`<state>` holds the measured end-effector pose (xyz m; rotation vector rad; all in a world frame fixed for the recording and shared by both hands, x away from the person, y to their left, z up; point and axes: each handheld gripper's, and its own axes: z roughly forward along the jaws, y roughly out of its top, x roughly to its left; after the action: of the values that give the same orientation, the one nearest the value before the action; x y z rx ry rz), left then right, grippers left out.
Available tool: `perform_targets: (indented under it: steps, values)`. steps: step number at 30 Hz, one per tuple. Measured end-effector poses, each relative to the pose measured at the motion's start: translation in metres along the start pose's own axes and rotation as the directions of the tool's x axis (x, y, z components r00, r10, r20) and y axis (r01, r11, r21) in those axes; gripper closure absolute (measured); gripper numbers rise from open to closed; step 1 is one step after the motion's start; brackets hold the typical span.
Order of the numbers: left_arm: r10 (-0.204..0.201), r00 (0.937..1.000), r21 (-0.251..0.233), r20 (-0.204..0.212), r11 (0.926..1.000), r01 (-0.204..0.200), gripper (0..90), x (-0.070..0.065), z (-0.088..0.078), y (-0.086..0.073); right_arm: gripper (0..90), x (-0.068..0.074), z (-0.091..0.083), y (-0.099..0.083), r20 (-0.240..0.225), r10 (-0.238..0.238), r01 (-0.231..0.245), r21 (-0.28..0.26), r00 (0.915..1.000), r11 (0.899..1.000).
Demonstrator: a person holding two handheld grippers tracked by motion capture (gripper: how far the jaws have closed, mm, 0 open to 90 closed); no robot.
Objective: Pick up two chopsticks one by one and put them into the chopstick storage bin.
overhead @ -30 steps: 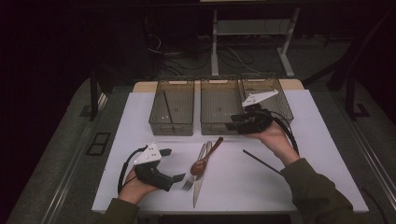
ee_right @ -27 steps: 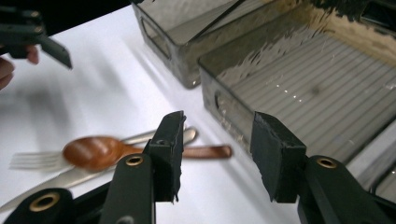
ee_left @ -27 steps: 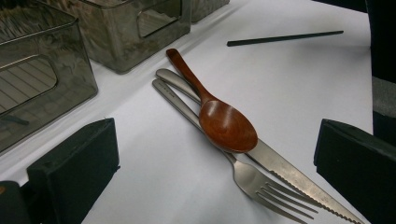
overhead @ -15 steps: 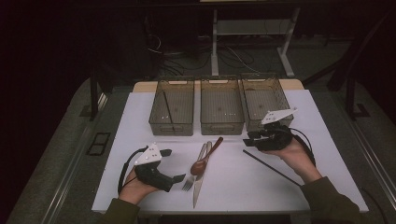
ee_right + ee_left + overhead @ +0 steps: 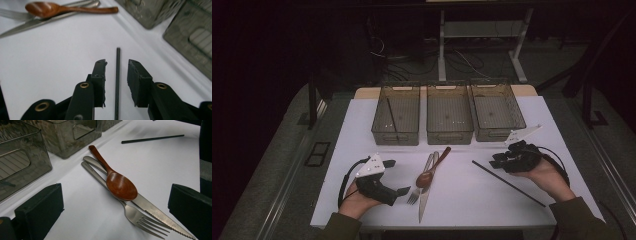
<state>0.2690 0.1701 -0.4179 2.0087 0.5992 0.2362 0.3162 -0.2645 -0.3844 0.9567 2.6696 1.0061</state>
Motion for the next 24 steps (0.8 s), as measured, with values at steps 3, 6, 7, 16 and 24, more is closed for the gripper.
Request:
perform_targets:
  steps: [3,6,7,16,24]
  values:
    - [0.002,1.0,0.001,0.001,1.0,-0.002,0.0,0.0,0.0,0.0,67.6,-0.001,-0.004,-0.007,0.002,-0.003,0.003,0.049,1.0,0.999]
    - [0.003,1.0,0.002,0.001,1.0,-0.003,0.0,0.0,0.0,0.0,68.6,0.0,-0.006,-0.01,0.003,-0.003,0.003,0.08,1.0,0.997]
    - [0.003,1.0,0.0,0.001,1.0,-0.003,0.0,0.0,0.0,0.0,69.1,-0.001,-0.006,-0.011,0.006,-0.009,0.009,0.095,0.9999,0.995]
    - [0.007,1.0,0.005,0.003,1.0,-0.007,0.0,0.0,0.001,0.0,72.7,0.002,-0.001,-0.025,0.0,-0.017,0.016,0.271,0.9999,0.963]
    - [0.007,1.0,0.007,0.004,1.0,-0.007,0.0,0.0,0.001,0.0,76.3,0.0,0.007,-0.032,0.012,-0.024,0.017,0.397,0.9996,0.918]
